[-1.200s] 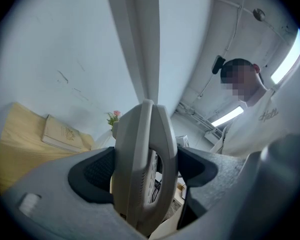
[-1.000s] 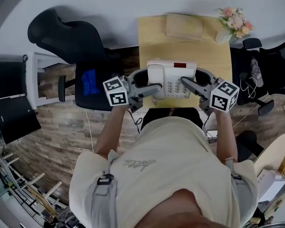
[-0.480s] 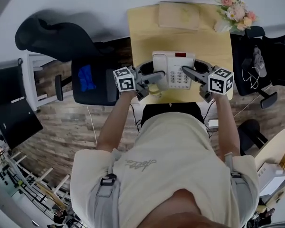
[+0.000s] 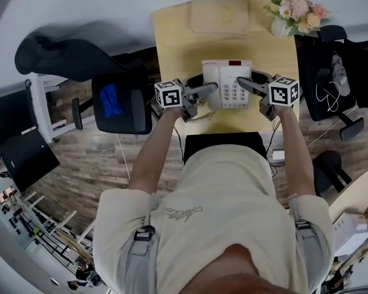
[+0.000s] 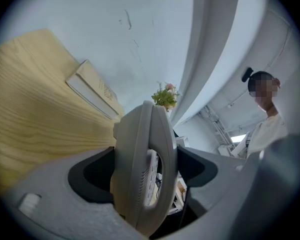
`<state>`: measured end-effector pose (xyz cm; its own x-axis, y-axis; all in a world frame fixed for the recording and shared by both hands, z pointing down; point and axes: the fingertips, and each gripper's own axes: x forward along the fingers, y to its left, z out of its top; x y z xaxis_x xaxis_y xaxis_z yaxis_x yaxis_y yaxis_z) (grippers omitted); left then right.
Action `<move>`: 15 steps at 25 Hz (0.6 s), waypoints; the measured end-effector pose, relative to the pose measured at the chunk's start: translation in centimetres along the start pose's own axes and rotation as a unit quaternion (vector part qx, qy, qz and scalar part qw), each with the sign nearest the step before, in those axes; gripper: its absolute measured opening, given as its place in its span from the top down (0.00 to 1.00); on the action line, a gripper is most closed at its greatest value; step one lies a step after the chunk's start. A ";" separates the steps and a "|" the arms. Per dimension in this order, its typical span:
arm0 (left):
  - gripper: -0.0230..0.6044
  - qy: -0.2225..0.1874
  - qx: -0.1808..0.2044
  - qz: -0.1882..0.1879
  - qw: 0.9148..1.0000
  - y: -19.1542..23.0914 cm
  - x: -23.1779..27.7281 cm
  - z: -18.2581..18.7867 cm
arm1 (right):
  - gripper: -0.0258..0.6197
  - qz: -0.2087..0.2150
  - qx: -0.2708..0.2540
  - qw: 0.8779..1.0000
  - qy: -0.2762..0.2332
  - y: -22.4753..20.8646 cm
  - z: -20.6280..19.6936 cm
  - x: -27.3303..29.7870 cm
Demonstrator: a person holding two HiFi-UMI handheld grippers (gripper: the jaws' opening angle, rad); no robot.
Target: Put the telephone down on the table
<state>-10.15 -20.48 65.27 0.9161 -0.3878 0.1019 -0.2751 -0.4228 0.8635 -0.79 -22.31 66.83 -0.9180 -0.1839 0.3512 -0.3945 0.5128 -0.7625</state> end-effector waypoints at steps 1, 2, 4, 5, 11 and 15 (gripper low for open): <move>0.36 0.000 -0.006 0.004 1.000 0.5 0.3 -0.1 | 0.63 0.001 0.006 1.000 0.004 -0.7 -0.1 0.1; 0.36 0.001 -0.012 0.009 1.000 1.0 0.5 -0.1 | 0.63 0.003 0.012 1.000 0.008 -1.2 -0.1 0.3; 0.36 0.003 -0.023 0.019 1.000 1.9 0.8 -0.3 | 0.63 0.007 0.023 1.000 0.018 -2.2 -0.3 0.7; 0.36 0.003 -0.029 0.024 0.999 2.3 0.9 -0.3 | 0.63 0.008 0.028 0.999 0.022 -2.6 -0.4 0.9; 0.36 0.003 -0.060 0.054 0.997 4.3 1.2 -0.3 | 0.63 0.012 0.047 0.998 0.046 -4.4 -0.4 2.1; 0.36 0.013 -0.079 0.076 0.994 5.9 1.0 -1.0 | 0.62 0.012 0.063 0.996 0.061 -5.3 -0.8 2.7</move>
<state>-10.53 -22.60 70.93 0.8751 -0.4152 0.2488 -0.3642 -0.2263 0.9034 -1.16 -24.86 72.28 -0.9182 -0.0651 0.3907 -0.3822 0.4046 -0.8308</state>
